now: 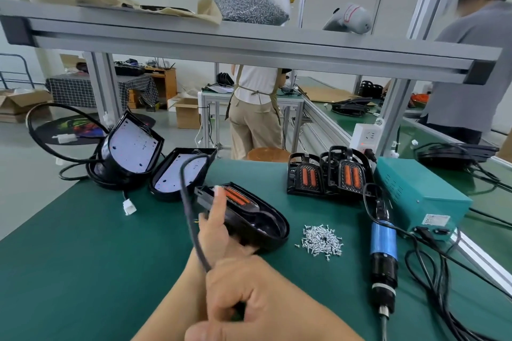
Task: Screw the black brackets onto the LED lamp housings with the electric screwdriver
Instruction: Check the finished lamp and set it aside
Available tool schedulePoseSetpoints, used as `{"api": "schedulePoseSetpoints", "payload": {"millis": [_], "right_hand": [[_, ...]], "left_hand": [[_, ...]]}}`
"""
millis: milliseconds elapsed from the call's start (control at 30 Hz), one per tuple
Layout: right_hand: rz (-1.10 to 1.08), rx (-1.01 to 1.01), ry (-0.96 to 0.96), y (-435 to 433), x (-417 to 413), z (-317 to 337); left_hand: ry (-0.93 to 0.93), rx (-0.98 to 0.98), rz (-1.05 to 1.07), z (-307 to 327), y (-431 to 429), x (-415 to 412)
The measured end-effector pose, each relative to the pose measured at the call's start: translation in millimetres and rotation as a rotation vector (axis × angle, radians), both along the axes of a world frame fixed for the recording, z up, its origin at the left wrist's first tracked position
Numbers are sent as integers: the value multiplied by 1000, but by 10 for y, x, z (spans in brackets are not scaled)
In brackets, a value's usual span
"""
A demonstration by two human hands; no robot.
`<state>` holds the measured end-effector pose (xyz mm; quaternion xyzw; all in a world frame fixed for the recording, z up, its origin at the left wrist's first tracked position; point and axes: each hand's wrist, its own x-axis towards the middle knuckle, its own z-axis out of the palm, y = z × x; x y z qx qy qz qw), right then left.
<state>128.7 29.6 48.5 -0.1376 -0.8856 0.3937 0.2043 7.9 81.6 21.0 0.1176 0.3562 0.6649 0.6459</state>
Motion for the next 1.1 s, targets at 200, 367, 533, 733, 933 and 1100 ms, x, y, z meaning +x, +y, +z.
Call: {"api": "schedulePoseSetpoints", "payload": {"millis": [200,367,533,733,933,1100], "right_hand": [[-70,-280,50,-44,46,48],[-255,-410,175,188,156,14],[-327,-551,396,268,193,-17],[-311,-461,242,282,252,32],[-73,-454,-128,240,285,87],[130,-561,-252,296,416,177]], "left_hand": [[-230,-10,75,-94,42,-160],[-174,-34,69,-45,31,-301],[15,-101,145,54,8,-94],[116,47,210,112,-3,52],[267,-77,240,-18,98,-45],[212,-89,209,-35,163,-264]]}}
